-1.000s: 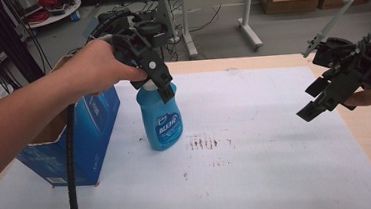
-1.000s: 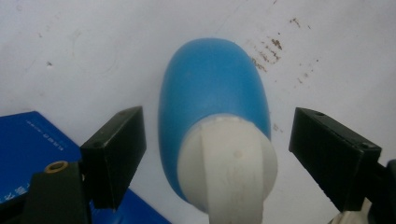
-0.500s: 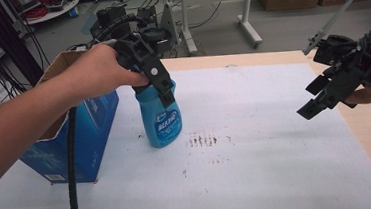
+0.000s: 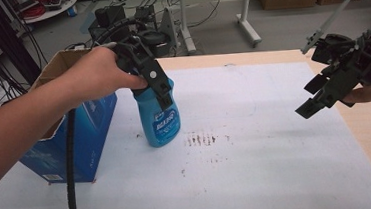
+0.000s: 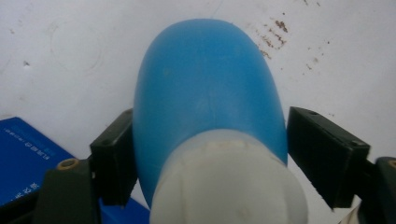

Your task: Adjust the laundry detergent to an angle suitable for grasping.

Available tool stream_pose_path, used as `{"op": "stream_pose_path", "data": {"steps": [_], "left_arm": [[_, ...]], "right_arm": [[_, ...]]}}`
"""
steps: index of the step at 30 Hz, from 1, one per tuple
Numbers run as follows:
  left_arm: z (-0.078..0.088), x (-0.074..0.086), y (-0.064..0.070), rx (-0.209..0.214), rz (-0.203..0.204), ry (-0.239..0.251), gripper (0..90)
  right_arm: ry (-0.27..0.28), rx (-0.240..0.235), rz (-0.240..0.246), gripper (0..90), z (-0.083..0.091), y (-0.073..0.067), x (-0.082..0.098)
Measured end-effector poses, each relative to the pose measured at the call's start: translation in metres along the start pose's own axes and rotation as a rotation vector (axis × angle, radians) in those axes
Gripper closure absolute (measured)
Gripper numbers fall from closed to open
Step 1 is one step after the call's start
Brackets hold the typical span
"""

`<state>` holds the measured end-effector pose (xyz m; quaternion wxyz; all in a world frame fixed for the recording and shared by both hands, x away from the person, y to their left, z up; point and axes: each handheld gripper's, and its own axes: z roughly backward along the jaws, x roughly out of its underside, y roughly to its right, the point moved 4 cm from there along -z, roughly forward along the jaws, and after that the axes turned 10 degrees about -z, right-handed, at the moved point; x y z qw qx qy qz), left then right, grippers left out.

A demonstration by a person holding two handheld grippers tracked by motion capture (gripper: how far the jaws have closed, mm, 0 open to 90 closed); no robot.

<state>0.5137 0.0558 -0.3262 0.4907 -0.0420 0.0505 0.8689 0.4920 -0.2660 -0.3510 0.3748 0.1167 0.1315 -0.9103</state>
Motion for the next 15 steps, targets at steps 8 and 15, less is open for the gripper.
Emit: {"op": "stream_pose_path", "data": {"steps": [8,15], "left_arm": [[0.0006,0.0001,-0.001,0.0,0.008,0.001,25.7],[0.0003,0.0008,-0.0015,-0.002,0.013,0.002,27.5]], "right_arm": [[-0.002,-0.002,-0.001,16.3,-0.0005,-0.0003,-0.0003],[0.0,-0.002,0.002,16.3,-0.0001,-0.0007,-0.0011]]}}
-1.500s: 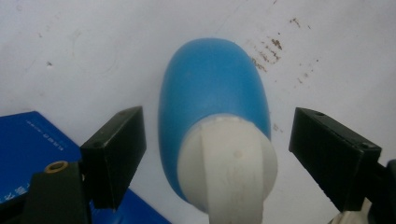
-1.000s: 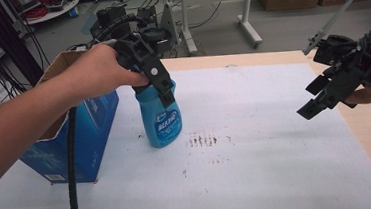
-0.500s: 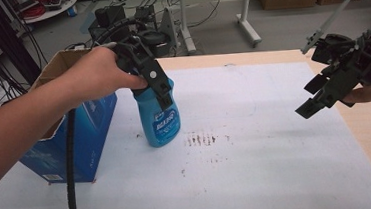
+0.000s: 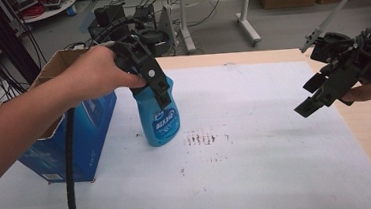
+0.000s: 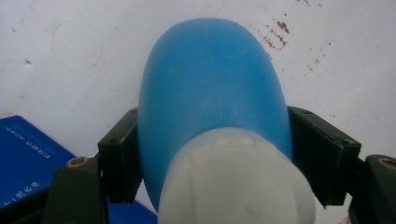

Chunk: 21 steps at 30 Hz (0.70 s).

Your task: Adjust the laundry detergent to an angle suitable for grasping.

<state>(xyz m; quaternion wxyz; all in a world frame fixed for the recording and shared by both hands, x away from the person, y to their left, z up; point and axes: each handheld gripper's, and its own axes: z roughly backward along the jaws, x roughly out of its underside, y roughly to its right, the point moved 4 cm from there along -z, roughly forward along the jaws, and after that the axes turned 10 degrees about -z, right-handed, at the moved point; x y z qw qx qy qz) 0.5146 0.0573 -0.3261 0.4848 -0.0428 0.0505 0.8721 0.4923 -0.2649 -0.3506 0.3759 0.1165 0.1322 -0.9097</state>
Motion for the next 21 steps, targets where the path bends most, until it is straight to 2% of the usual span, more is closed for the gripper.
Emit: {"op": "stream_pose_path", "data": {"steps": [21], "left_arm": [[0.0012,0.0016,-0.0009,-0.027,0.01,0.01,36.6]], "right_arm": [[0.003,0.001,-0.001,16.3,0.0005,0.0,0.0001]]}}
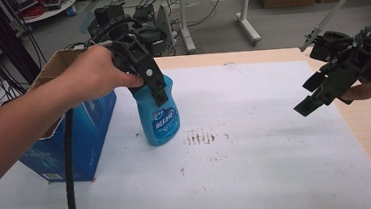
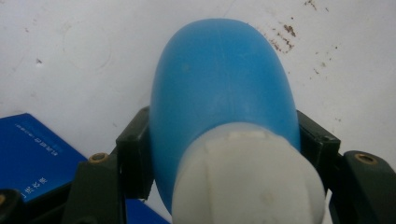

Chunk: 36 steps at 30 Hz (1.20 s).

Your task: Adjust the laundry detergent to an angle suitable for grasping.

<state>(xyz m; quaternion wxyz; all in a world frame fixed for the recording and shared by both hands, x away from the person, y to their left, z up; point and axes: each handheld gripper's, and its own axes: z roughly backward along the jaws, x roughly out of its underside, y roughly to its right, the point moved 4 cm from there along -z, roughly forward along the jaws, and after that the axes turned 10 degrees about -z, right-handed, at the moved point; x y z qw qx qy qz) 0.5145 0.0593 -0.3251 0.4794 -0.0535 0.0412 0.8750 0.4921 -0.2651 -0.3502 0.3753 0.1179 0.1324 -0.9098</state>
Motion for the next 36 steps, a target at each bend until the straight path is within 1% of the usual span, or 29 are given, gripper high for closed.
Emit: {"op": "stream_pose_path", "data": {"steps": [14,16,17,21,23,24,25,27,28,29,31,33,34,35,36], "left_arm": [[0.001,-0.001,0.004,-0.018,-0.015,-0.005,37.6],[0.002,-0.001,0.004,-0.02,-0.013,-0.003,37.7],[0.006,-0.001,0.005,-0.017,-0.012,-0.003,37.7],[0.02,0.001,0.004,0.003,0.021,0.03,37.7],[0.028,0.003,0.004,-0.002,0.037,0.044,37.7],[0.028,0.003,0.004,-0.002,0.037,0.044,37.7],[0.036,0.004,0.004,-0.015,0.052,0.053,37.7],[0.044,0.006,0.004,-0.026,0.071,0.065,37.7],[0.044,0.006,0.004,-0.026,0.071,0.065,37.7],[0.049,0.007,0.004,-0.03,0.086,0.071,37.7],[0.058,0.01,0.005,-0.039,0.106,0.075,37.7],[0.061,0.011,0.006,-0.044,0.112,0.073,37.8],[0.068,0.012,0.006,-0.054,0.124,0.072,37.8],[0.07,0.013,0.007,-0.058,0.133,0.068,37.8],[0.07,0.013,0.007,-0.058,0.133,0.068,37.8]], "right_arm": [[-0.001,0.0,0.003,16.3,0.001,-0.001,0.0],[0.002,-0.002,0.001,16.3,0.001,-0.001,0.0],[0.002,-0.001,-0.001,16.3,0.001,-0.001,0.0],[0.005,-0.001,-0.001,16.3,0.002,0.001,0.001],[0.007,-0.002,0.003,16.3,0.003,0.0,0.0],[0.007,-0.002,0.003,16.3,0.003,0.0,0.0],[0.012,-0.005,0.005,16.3,0.004,0.0,0.0],[0.015,-0.006,0.008,16.3,0.004,-0.002,-0.001],[0.015,-0.006,0.008,16.3,0.004,-0.002,-0.001],[0.016,-0.01,0.013,16.3,0.005,-0.003,-0.001],[0.016,-0.011,0.02,16.3,0.006,-0.004,-0.001],[0.024,-0.01,0.026,16.3,0.009,-0.005,-0.002],[0.027,-0.012,0.024,16.3,0.009,-0.005,-0.002],[0.029,-0.011,0.026,16.3,0.01,-0.006,-0.002],[0.029,-0.011,0.026,16.3,0.01,-0.006,-0.002]]}}
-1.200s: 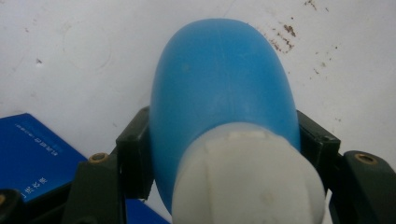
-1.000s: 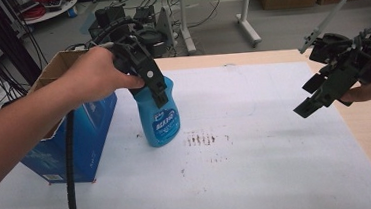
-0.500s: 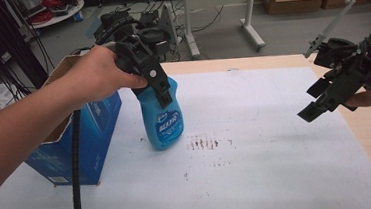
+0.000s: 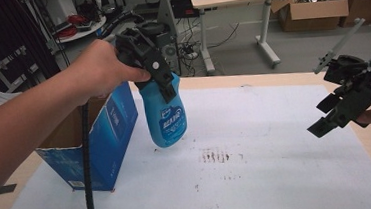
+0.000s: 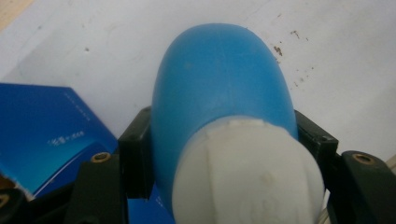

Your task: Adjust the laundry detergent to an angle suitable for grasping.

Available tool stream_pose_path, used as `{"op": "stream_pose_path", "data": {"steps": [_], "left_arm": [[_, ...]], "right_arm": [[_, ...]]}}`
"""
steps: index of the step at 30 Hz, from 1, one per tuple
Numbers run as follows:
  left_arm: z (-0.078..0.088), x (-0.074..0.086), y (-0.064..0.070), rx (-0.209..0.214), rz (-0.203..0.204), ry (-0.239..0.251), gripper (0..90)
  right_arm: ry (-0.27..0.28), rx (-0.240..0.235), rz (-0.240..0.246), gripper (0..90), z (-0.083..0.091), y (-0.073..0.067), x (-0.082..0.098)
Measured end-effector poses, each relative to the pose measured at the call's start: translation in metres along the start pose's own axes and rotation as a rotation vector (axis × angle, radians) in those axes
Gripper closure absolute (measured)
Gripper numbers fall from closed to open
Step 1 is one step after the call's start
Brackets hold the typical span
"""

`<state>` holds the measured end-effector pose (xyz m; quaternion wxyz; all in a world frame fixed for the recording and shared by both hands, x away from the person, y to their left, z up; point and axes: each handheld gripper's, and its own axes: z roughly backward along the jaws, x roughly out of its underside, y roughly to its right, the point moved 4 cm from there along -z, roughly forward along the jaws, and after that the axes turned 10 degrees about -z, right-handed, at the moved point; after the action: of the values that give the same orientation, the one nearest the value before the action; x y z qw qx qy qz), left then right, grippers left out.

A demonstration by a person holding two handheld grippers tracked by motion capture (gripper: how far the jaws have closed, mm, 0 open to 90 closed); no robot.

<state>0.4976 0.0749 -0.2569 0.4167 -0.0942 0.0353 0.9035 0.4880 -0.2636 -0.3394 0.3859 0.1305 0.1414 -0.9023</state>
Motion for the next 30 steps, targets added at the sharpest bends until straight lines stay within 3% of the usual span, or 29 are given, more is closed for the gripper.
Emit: {"op": "stream_pose_path", "data": {"steps": [6,10,18,22,30], "left_arm": [[0.022,0.005,0.0,0.01,0.081,0.012,37.8],[0.032,0.006,-0.001,0.006,0.101,0.013,37.8],[0.063,0.012,-0.004,-0.024,0.16,0.029,37.8],[0.076,0.016,-0.007,-0.043,0.223,0.055,37.8],[0.102,0.027,-0.011,-0.073,0.273,0.074,37.9]], "right_arm": [[0.004,-0.005,0.016,16.4,0.003,-0.004,0.0],[0.007,-0.003,0.02,16.5,0.005,-0.005,0.0],[0.017,-0.006,0.034,16.6,0.008,-0.009,-0.003],[0.017,-0.008,0.04,16.6,0.008,-0.009,-0.003],[0.025,-0.012,0.051,16.6,0.009,-0.011,-0.005]]}}
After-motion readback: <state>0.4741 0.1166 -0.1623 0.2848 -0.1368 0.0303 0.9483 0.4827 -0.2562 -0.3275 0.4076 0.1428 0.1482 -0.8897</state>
